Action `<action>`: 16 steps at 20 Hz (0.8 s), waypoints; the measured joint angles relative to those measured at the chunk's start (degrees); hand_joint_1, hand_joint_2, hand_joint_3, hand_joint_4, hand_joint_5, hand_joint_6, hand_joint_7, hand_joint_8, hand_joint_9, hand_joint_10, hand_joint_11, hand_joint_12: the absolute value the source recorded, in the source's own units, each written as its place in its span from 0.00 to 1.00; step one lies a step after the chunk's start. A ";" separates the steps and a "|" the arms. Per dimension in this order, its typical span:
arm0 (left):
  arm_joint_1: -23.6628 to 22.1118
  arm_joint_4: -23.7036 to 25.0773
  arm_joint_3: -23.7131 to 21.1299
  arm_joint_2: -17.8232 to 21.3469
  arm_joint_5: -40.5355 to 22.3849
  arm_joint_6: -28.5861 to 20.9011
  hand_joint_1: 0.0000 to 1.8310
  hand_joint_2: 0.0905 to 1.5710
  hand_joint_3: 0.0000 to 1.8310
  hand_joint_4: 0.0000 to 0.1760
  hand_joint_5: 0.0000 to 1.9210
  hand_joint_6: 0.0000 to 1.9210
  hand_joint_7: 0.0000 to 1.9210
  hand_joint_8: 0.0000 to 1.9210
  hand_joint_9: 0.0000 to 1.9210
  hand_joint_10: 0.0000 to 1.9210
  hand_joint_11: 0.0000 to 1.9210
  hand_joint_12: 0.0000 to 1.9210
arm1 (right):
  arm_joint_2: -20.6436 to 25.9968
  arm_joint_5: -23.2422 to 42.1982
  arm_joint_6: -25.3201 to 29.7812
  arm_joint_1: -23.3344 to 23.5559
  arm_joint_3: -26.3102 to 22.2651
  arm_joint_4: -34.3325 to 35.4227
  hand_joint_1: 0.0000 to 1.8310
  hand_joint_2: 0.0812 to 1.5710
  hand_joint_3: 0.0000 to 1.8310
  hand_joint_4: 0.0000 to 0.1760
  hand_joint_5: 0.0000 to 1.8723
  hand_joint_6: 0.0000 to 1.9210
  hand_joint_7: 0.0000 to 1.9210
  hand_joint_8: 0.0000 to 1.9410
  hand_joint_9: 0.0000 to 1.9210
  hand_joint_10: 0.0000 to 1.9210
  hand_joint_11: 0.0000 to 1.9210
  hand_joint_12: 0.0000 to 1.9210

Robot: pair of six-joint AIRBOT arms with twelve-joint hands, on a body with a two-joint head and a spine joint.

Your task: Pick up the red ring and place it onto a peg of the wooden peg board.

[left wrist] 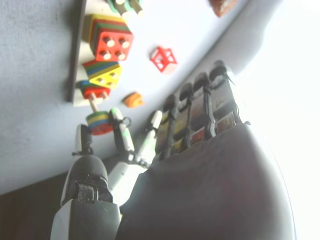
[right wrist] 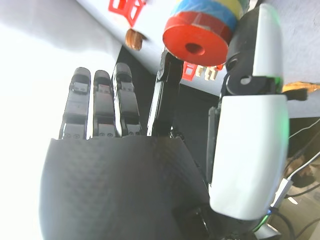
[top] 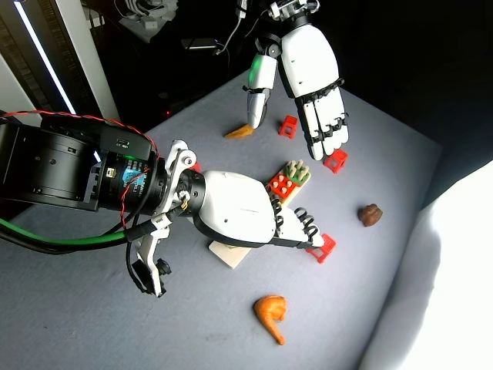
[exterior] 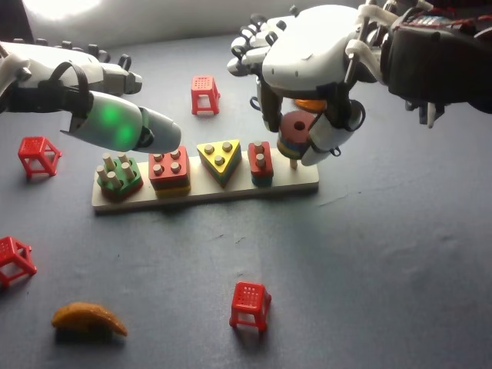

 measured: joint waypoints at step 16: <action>0.00 -0.02 0.00 -0.48 0.04 0.00 0.00 0.73 0.00 0.00 0.03 0.00 0.02 0.00 0.01 0.00 0.01 0.01 | -2.99 0.68 -2.45 -0.46 2.89 -0.15 0.59 0.63 0.00 1.00 0.64 0.33 0.10 0.00 0.00 0.00 0.00 0.00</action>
